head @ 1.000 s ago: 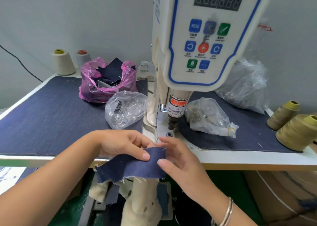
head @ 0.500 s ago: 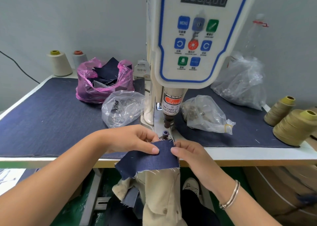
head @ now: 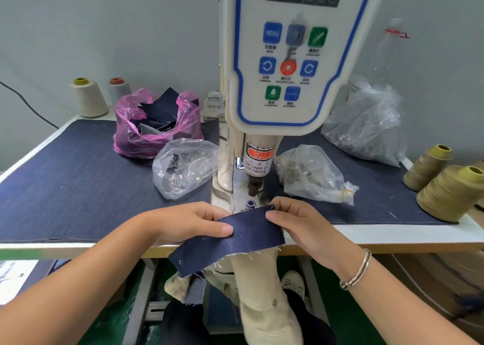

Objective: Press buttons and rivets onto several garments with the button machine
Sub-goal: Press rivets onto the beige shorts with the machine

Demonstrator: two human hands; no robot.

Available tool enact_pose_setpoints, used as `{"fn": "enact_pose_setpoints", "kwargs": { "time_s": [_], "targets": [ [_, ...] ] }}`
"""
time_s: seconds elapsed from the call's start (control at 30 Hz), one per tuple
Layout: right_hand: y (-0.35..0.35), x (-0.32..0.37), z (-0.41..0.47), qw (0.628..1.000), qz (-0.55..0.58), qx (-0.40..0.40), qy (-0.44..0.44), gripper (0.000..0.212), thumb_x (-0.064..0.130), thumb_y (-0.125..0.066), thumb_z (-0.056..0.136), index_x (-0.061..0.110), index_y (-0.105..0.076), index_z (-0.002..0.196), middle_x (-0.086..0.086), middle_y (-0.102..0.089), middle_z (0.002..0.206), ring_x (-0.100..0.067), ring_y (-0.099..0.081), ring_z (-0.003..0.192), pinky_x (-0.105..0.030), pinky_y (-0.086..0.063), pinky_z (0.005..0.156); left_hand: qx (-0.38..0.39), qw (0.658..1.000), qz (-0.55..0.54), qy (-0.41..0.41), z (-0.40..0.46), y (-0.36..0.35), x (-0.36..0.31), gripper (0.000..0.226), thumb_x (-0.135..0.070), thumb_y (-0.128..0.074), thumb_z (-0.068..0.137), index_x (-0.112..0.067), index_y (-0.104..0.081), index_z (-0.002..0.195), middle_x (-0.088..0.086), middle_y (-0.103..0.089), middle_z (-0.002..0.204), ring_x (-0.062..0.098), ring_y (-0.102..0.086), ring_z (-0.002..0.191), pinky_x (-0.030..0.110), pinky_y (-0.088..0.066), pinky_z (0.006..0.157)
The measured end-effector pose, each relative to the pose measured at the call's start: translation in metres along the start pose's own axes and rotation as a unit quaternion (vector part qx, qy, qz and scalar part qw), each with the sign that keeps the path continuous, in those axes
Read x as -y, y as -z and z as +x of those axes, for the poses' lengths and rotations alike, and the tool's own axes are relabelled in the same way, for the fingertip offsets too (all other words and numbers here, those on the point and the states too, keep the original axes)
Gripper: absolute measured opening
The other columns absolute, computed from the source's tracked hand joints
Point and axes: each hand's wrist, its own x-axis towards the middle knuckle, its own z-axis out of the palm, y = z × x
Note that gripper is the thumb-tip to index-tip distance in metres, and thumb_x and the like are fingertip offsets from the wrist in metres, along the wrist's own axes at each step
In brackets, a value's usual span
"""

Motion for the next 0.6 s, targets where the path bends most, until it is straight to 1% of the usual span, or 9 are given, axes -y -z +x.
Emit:
{"fn": "enact_pose_setpoints", "kwargs": {
  "time_s": [0.07,0.13,0.27,0.33,0.4,0.47,0.5,0.53,0.6],
  "targets": [
    [0.002,-0.001,0.001,1.000,0.002,0.006,-0.005,0.018,0.020,-0.060,0.082,0.026,-0.058,0.065,0.008,-0.051,0.066,-0.004,-0.046,0.068,-0.019,-0.036,0.068,0.005,0.999,-0.032,-0.017,0.000,0.002,-0.003,0.036,-0.027,-0.066,0.086,0.003,-0.064,0.105,0.013,-0.068,0.098,0.021,-0.064,0.086,0.029,-0.052,0.079],
    [0.004,-0.001,0.001,1.000,-0.018,0.016,-0.010,0.017,0.022,-0.061,0.079,0.028,-0.059,0.064,0.011,-0.055,0.064,-0.001,-0.050,0.065,-0.015,-0.040,0.065,0.010,0.999,-0.025,-0.027,0.001,0.004,-0.009,0.026,-0.024,-0.065,0.086,-0.002,-0.066,0.100,0.010,-0.068,0.093,0.019,-0.065,0.081,0.027,-0.052,0.076],
    [0.010,-0.004,0.002,0.995,-0.075,0.040,-0.047,0.011,0.016,-0.064,0.088,0.026,-0.069,0.085,0.008,-0.072,0.083,-0.001,-0.064,0.079,-0.015,-0.046,0.072,0.034,0.999,0.015,-0.024,-0.001,0.007,-0.017,0.011,-0.019,-0.063,0.087,-0.014,-0.070,0.094,0.008,-0.070,0.093,0.019,-0.066,0.084,0.027,-0.052,0.079],
    [0.014,-0.001,0.002,0.986,-0.137,0.068,-0.064,0.021,0.026,-0.061,0.091,0.030,-0.070,0.072,0.014,-0.067,0.073,0.004,-0.059,0.071,-0.012,-0.042,0.070,0.039,0.999,0.016,-0.023,-0.001,0.009,-0.018,0.010,-0.019,-0.064,0.087,-0.016,-0.072,0.092,0.006,-0.070,0.092,0.018,-0.067,0.084,0.026,-0.052,0.078],
    [0.018,0.003,0.004,0.988,-0.130,0.069,-0.047,0.026,0.030,-0.060,0.089,0.029,-0.065,0.064,0.016,-0.057,0.064,0.004,-0.051,0.065,-0.010,-0.038,0.067,0.019,0.999,0.022,-0.016,0.001,0.011,-0.017,0.019,-0.023,-0.067,0.085,-0.007,-0.069,0.095,0.007,-0.070,0.093,0.018,-0.066,0.084,0.026,-0.052,0.078],
    [0.020,0.001,0.010,0.997,-0.064,0.034,-0.018,0.019,0.030,-0.059,0.083,0.018,-0.062,0.069,0.006,-0.052,0.068,-0.004,-0.046,0.071,-0.019,-0.035,0.072,-0.018,0.999,0.040,-0.007,0.006,0.013,-0.015,0.036,-0.029,-0.071,0.082,0.003,-0.064,0.098,0.008,-0.068,0.090,0.018,-0.064,0.081,0.024,-0.051,0.075],
    [0.020,-0.001,0.013,0.999,-0.036,0.020,-0.007,0.022,0.030,-0.058,0.081,0.010,-0.060,0.073,0.000,-0.049,0.072,-0.011,-0.043,0.075,-0.025,-0.033,0.075,-0.035,0.999,0.042,-0.004,0.009,0.013,-0.014,0.036,-0.030,-0.073,0.081,0.002,-0.065,0.095,0.007,-0.068,0.086,0.015,-0.063,0.077,0.022,-0.051,0.072],
    [0.018,-0.003,0.015,1.000,-0.023,0.009,-0.006,0.024,0.031,-0.057,0.081,0.008,-0.058,0.075,-0.004,-0.046,0.074,-0.015,-0.041,0.077,-0.029,-0.031,0.076,-0.048,0.998,0.040,-0.004,0.011,0.014,-0.013,0.031,-0.030,-0.076,0.080,-0.002,-0.067,0.091,0.004,-0.068,0.083,0.013,-0.062,0.074,0.020,-0.050,0.069],
    [0.013,-0.008,0.020,1.000,-0.021,0.000,-0.010,0.019,0.034,-0.054,0.082,0.022,-0.059,0.068,0.000,-0.046,0.071,-0.013,-0.039,0.073,-0.030,-0.030,0.072,-0.068,0.997,0.030,-0.007,0.013,0.016,-0.010,0.021,-0.030,-0.076,0.078,-0.010,-0.069,0.085,0.001,-0.067,0.080,0.010,-0.062,0.071,0.018,-0.049,0.066]
  ]
}}
